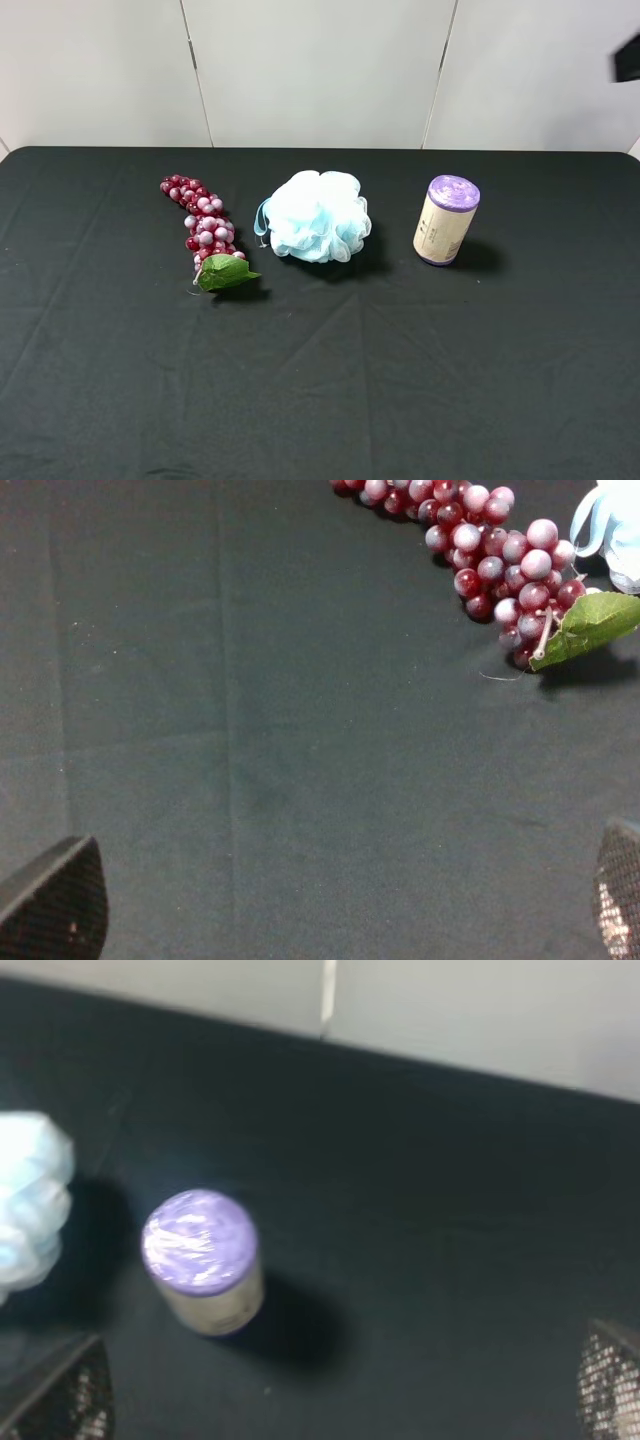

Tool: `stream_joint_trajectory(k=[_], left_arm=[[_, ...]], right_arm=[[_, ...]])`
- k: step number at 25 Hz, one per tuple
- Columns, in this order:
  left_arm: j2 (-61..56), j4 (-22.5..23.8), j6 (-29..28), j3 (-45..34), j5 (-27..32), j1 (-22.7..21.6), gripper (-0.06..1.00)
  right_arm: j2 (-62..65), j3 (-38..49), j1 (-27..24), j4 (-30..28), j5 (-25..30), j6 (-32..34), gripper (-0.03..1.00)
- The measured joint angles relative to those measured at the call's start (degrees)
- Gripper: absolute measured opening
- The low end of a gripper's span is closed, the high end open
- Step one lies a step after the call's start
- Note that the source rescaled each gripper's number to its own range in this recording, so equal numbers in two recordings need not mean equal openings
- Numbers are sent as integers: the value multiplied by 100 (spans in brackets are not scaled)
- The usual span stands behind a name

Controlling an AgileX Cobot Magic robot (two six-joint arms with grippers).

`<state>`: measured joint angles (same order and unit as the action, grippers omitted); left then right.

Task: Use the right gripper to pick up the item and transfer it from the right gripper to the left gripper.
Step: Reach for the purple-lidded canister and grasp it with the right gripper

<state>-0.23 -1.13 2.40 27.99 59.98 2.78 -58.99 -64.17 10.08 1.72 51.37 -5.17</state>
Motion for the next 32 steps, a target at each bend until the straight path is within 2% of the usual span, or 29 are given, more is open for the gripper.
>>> stream_joint_trajectory(k=[7, 13, 26, 32], left_arm=[[0, 0, 0, 0, 0, 0, 91], [0, 0, 0, 0, 0, 0, 91], [0, 0, 0, 0, 0, 0, 91], [0, 0, 0, 0, 0, 0, 91]], right_arm=[[-1625, -1223, 307, 0, 860, 125, 97], [-2568, -1766, 332, 57, 1179, 148, 97], [-3789, -1798, 332, 272, 1152, 279, 97], [-4048, -1816, 332, 552, 1065, 168, 97]])
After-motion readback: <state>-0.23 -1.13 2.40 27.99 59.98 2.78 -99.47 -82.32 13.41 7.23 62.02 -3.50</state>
